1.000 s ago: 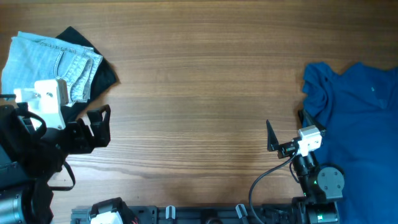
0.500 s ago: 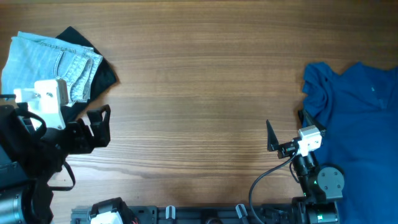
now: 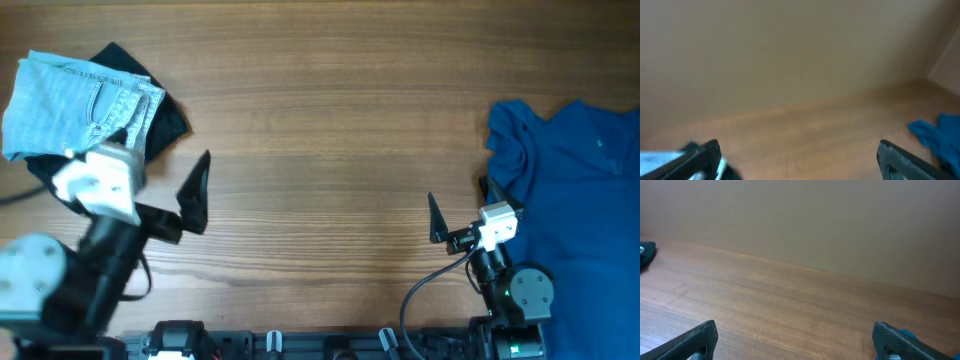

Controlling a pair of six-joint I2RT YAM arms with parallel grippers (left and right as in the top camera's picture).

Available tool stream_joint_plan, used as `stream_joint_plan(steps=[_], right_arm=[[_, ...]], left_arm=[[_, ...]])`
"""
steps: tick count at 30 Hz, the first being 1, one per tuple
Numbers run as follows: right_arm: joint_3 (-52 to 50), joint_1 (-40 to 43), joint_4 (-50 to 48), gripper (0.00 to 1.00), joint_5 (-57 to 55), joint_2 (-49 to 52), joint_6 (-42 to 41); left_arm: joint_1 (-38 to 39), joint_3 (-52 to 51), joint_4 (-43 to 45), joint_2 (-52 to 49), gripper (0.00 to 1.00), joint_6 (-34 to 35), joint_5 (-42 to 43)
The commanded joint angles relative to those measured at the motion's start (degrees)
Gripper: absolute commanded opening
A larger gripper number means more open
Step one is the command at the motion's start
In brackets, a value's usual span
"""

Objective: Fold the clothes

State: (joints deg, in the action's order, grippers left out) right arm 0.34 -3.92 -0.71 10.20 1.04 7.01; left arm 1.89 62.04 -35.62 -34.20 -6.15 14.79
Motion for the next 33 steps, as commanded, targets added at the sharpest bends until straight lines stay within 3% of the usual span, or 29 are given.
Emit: stream_joint_plan(steps=[1,8,13,18,22,33], right_arm=[[0.0,0.2,-0.1,1.0,0.1,-0.4,0.5],[0.0,0.2,-0.1,1.0,0.1,-0.4,0.5],[0.0,0.2,-0.1,1.0,0.1,-0.4,0.5],[0.0,0.2,-0.1,1.0,0.1,-0.4,0.5],[0.0,0.2,-0.1,1.0,0.1,-0.4,0.5],[0.0,0.2,-0.1,1.0,0.1,-0.4,0.5]], left_arm=[[0.5,-16.0,9.5,9.6,1.0,0.2,-0.8],[0.5,-44.2,29.1,29.3,1.0,0.6,-0.7],[0.5,-54.3,37.4,34.0,1.0,0.6,-1.4],[0.5,-61.4,40.5,34.0,1.0,0.6,-2.3],[0.5,-61.7,32.2,34.0,1.0,0.6,-2.3],[0.5,-61.7,32.4,33.9,1.0,0.6,-2.3]])
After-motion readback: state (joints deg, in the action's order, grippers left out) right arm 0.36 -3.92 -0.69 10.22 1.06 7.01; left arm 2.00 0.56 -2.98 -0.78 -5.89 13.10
